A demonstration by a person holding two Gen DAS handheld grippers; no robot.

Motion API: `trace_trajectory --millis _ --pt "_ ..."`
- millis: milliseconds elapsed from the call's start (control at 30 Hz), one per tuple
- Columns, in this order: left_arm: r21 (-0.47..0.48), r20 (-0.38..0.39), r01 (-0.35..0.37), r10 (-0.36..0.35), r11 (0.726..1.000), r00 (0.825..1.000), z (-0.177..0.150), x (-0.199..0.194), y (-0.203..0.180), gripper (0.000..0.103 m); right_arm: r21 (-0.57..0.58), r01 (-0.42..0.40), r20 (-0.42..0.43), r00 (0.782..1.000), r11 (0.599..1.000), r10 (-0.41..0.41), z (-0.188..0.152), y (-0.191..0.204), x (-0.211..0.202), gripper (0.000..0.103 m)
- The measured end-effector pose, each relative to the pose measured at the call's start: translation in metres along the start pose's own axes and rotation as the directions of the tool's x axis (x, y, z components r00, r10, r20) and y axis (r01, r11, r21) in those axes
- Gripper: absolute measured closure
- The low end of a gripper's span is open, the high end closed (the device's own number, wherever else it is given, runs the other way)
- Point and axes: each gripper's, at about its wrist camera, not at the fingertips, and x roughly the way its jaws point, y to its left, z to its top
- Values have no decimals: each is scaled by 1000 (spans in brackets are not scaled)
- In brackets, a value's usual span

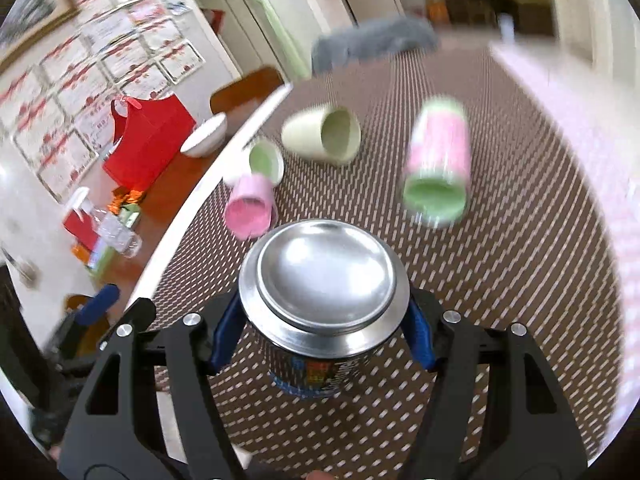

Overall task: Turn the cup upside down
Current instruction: 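Rotate the held can with the right tool until its metal lid faces up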

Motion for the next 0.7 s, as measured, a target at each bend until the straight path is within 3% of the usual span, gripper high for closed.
trace_trajectory --millis 100,367,700 --pt "-5 1 -5 5 1000 1000 0 -1 1 12 -105 47 82 996 993 -38 -2 14 -7 36" --pt "-8 2 -11 11 1000 1000 -1 -2 0 12 -278 142 165 981 950 -98 -9 36 4 36" --pt "-36 -9 -24 24 999 1000 -4 -1 8 12 -330 129 81 991 935 -109 -22 30 37 36"
